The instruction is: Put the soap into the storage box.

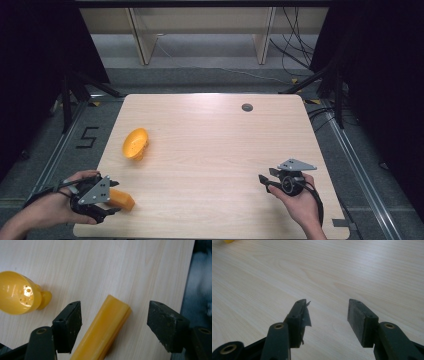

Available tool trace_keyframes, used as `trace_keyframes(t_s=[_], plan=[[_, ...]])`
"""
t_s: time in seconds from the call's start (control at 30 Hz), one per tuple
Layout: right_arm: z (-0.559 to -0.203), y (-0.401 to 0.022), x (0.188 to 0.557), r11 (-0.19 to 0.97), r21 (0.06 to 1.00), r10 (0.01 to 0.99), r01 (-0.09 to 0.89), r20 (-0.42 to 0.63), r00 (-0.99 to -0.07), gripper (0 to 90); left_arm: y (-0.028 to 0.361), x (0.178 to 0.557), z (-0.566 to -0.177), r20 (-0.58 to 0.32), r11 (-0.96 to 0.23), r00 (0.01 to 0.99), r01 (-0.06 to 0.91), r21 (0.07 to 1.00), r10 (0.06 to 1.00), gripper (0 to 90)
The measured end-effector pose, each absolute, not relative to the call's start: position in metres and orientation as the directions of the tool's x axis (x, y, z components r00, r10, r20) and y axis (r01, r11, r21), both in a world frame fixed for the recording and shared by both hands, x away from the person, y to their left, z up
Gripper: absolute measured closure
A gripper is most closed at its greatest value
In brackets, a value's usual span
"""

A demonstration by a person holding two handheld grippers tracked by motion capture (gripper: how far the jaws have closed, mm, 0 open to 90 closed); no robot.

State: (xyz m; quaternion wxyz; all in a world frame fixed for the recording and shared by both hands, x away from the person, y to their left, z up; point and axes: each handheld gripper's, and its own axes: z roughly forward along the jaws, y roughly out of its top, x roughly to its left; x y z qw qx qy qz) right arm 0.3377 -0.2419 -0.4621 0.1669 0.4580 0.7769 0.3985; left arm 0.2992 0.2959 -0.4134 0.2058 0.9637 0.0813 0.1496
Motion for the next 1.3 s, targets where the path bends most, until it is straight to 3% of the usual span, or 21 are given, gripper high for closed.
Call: trace_keyframes(t_s=[0.1,0.3,0.53,0.87,1.07,1.3], plan=[[-0.462,-0.242,0.337,0.269,0.766,0.848,0.584,0.099,-0.521,50.3,0.297,0.305,-0.411,0.247,-0.944,0.962,0.026,0.328,0.113,28.7],[-0.462,-0.241,0.337,0.28,0.751,0.843,0.598,0.105,-0.527,50.2,0.293,0.316,-0.416,0.202,-0.972,0.979,-0.028,0.235,0.021,29.4],[-0.462,-0.242,0.337,0.28,0.754,0.842,0.594,0.104,-0.53,50.0,0.294,0.327,-0.422,0.149,-0.972,0.986,-0.103,0.21,-0.072,33.8],[-0.463,-0.24,0.337,0.289,0.753,0.843,0.591,0.093,-0.53,49.8,0.291,0.339,-0.426,0.149,-0.976,0.985,-0.111,0.185,-0.084,35.1],[-0.465,-0.24,0.338,0.286,0.753,0.838,0.593,0.103,-0.535,49.7,0.295,0.348,-0.439,0.103,-0.989,0.991,-0.102,0.107,-0.091,34.6],[-0.464,-0.239,0.337,0.284,0.737,0.841,0.614,0.117,-0.529,49.5,0.295,0.353,-0.451,0.085,-0.99,0.993,-0.089,0.112,-0.08,39.6]])
